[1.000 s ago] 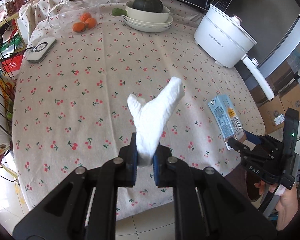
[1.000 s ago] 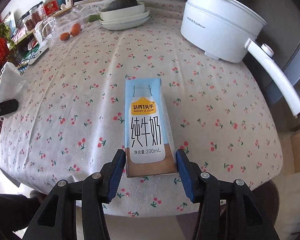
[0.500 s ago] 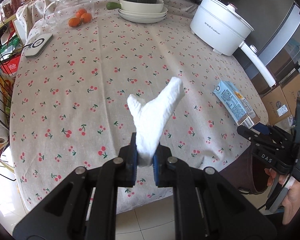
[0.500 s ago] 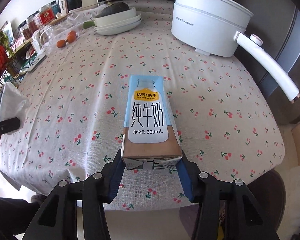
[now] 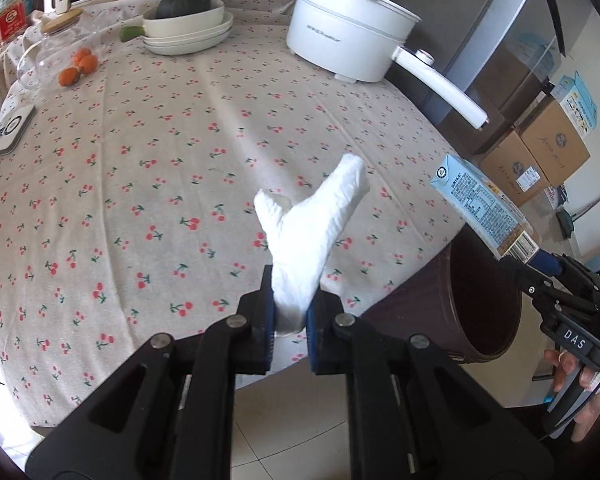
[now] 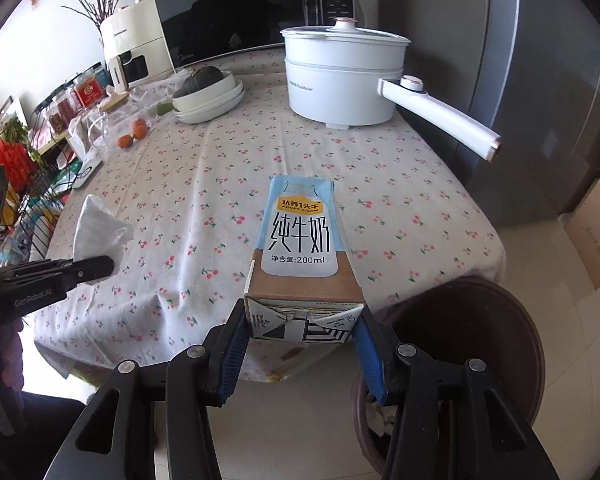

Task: Collect trash
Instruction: 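Carry the tissue and milk carton over the brown bin with both tools, then open the left tool to drop the tissue while the right tool drops the carton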

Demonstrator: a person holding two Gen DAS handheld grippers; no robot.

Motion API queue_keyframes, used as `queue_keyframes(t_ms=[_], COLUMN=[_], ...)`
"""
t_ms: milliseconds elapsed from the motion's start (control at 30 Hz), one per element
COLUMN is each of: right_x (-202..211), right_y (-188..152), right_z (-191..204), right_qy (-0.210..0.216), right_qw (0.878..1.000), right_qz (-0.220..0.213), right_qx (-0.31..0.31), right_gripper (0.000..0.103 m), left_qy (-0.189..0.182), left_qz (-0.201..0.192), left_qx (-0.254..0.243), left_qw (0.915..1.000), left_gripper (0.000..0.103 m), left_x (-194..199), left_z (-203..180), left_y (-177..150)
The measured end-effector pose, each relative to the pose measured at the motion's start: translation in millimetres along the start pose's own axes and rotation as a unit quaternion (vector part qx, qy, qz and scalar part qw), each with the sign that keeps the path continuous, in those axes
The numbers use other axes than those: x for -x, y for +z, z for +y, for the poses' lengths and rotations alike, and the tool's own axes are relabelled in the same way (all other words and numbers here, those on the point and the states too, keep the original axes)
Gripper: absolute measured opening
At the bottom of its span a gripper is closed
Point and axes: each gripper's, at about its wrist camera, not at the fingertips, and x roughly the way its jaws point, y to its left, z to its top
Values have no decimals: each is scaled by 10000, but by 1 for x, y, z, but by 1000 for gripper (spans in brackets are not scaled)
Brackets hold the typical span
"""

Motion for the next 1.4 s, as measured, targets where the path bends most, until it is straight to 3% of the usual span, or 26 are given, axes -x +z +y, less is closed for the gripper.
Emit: queue_keyframes(t_ms=[433, 767, 900, 967, 1000, 1033, 1100, 1400], right_x=[36, 36, 37, 37, 37, 37, 37, 32], right_y=[-72, -105, -113, -116, -117, -117, -118, -114], right_z=[-90, -143, -157, -162, -165, -166, -168, -166], right_qy=[-556, -858, -957, -984, -994, -1002, -1010, -1005], right_qw=[9951, 9863, 9827, 9811, 9804, 9800, 9793, 9791], right_qz=[186, 507, 577, 602, 614, 626, 648, 717], right_qx=[-791, -1318, -1474, -1552, -1584, -1602, -1628, -1614], right_gripper=[51, 51, 51, 51, 51, 51, 51, 51], left_qy=[-587, -1129, -1307, -1358, -1357, -1311, -1166, -753], left_qz=[341, 714, 666, 618, 607, 576, 383, 202], left_qx=[-840, -1531, -1697, -1721, -1720, -1704, -1619, -1493], left_qw=[9942, 9791, 9745, 9737, 9738, 9749, 9791, 9857], left_gripper=[14, 14, 15, 21, 34, 56, 79, 85], left_x=[-32, -73, -87, -92, -93, -94, -91, -78], left_z=[-98, -186, -205, -208, -210, -209, -207, -186], left_y=[-11, -28, -30, -30, -30, -29, -29, -21])
